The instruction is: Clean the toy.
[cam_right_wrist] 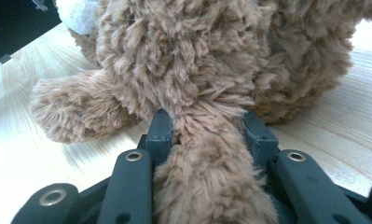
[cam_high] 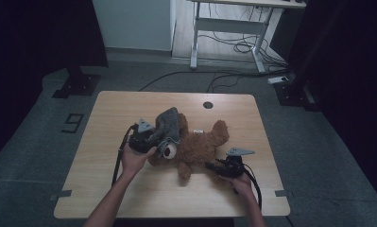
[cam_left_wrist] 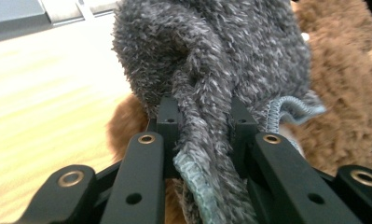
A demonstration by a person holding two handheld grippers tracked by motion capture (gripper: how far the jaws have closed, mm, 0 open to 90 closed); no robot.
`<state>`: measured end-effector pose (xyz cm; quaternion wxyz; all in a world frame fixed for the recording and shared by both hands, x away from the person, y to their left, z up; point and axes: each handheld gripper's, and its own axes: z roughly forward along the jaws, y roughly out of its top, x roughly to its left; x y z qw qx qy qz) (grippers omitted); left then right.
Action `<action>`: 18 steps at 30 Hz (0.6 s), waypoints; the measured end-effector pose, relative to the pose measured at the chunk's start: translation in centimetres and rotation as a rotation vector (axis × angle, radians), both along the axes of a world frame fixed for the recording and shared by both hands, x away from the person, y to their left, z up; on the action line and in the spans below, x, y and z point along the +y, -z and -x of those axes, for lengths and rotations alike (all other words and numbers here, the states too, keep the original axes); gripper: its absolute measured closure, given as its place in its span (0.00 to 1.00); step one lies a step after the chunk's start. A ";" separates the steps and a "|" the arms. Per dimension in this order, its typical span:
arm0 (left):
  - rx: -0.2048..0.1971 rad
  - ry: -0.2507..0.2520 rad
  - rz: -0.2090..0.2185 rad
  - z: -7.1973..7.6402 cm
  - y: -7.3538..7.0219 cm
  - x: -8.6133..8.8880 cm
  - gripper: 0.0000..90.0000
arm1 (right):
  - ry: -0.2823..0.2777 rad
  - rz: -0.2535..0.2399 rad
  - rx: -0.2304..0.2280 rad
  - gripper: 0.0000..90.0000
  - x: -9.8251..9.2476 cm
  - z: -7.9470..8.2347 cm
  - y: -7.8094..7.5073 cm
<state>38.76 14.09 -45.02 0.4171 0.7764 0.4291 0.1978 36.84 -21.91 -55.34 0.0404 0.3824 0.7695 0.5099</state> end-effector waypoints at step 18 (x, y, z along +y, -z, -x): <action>-0.050 0.064 0.024 2.6 -1.4 -1.0 0.81 | 0.002 -0.007 0.015 0.70 -0.1 -0.1 0.0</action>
